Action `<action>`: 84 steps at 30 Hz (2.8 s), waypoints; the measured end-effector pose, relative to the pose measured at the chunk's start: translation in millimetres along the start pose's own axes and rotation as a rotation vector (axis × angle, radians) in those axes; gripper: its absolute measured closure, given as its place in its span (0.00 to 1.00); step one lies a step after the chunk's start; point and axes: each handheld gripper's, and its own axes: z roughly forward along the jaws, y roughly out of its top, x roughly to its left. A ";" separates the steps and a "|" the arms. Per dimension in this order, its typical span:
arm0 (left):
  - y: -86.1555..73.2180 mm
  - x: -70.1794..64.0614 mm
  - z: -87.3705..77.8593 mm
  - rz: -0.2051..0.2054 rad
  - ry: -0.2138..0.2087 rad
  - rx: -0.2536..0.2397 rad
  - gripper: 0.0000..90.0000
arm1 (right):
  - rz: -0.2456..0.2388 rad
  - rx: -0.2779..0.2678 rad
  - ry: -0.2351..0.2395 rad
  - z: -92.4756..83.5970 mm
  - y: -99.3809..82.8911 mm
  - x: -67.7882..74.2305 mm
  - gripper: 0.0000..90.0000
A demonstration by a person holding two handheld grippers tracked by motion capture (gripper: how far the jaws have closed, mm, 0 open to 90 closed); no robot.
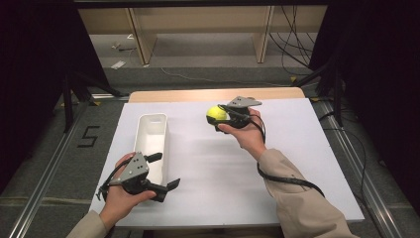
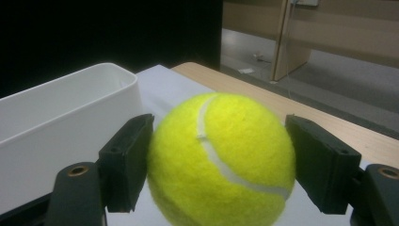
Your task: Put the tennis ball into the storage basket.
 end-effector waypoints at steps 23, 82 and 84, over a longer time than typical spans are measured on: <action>0.2 -0.2 0.1 0.001 0.000 0.001 0.00 | -0.021 -0.020 0.032 -2.4 6.6 14.9 0.31; 0.0 -0.5 0.7 -0.004 -0.003 0.004 0.00 | -0.064 -0.037 0.121 8.2 20.6 48.9 0.31; 0.0 -0.4 0.7 -0.003 -0.003 0.005 0.00 | -0.062 -0.037 0.124 8.9 21.1 49.9 0.31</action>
